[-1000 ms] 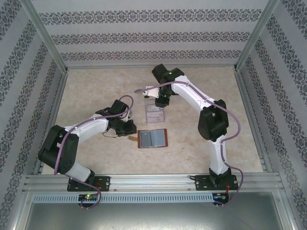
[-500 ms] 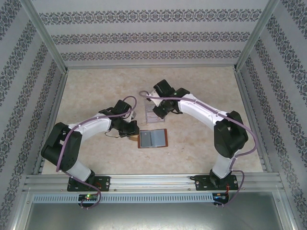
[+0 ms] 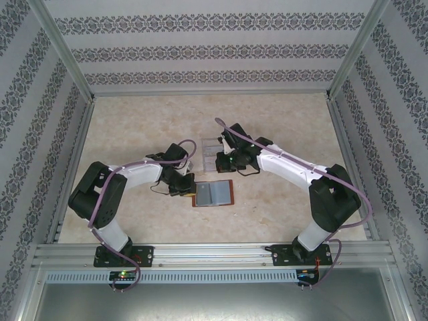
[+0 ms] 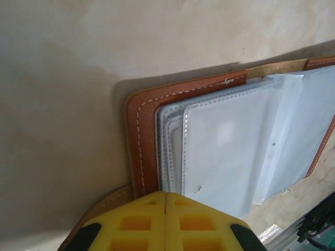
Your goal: Take the credit cards out of the card holder
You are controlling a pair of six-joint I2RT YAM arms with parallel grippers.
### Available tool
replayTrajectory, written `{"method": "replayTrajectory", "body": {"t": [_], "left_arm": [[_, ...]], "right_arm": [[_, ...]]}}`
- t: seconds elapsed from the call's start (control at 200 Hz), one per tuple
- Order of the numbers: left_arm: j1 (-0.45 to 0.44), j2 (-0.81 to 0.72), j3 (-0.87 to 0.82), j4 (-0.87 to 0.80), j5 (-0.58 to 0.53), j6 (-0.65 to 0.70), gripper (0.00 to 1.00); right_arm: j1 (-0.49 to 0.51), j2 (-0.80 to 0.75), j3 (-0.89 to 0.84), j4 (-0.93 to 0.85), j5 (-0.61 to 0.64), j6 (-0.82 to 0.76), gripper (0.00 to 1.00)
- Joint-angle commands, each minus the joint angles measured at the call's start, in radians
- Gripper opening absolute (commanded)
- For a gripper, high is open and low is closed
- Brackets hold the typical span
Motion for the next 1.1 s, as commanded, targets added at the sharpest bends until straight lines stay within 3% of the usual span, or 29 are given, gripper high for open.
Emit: {"method": "replayTrajectory", "body": {"t": [0.0, 0.31, 0.5, 1.094], "left_arm": [[-0.010, 0.010, 0.021, 0.028, 0.017, 0.020, 0.05], [-0.010, 0.010, 0.003, 0.028, 0.007, 0.022, 0.04], [-0.010, 0.007, -0.004, 0.031, 0.006, 0.022, 0.04], [-0.009, -0.017, -0.044, 0.055, 0.006, 0.010, 0.04]], "right_arm": [[0.015, -0.013, -0.055, 0.063, -0.117, 0.130, 0.08], [0.082, 0.066, -0.082, 0.113, -0.145, 0.213, 0.13], [0.117, 0.124, -0.043, 0.081, -0.089, 0.225, 0.14], [0.154, 0.213, -0.004, 0.081, -0.096, 0.234, 0.21]]}}
